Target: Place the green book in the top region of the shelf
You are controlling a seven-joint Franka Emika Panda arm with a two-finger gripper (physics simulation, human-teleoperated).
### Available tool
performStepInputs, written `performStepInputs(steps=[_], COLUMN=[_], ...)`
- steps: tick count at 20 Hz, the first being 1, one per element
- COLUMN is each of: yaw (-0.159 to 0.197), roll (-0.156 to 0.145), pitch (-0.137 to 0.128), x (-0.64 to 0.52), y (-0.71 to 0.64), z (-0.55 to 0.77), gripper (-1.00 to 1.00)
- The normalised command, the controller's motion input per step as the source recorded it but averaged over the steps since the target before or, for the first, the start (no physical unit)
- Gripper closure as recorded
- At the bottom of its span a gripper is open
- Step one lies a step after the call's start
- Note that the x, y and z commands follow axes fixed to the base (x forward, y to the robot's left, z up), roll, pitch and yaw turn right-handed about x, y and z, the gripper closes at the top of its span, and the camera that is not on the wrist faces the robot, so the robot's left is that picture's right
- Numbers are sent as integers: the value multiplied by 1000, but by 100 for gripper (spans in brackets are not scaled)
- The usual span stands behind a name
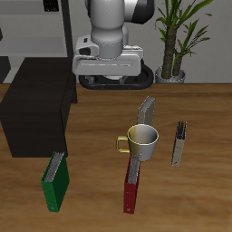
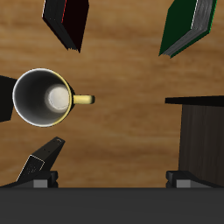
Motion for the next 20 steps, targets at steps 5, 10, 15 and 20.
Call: performStepInputs(steps=[5, 10, 15, 20], yaw=[38, 55, -40, 5], roll=[-36, -24, 11, -18], pitch=[-8, -14, 24, -21], x=[373, 511, 443, 319], y=[-500, -563, -536, -417], z=[70, 34, 12, 3], gripper=[-100, -100, -100, -100])
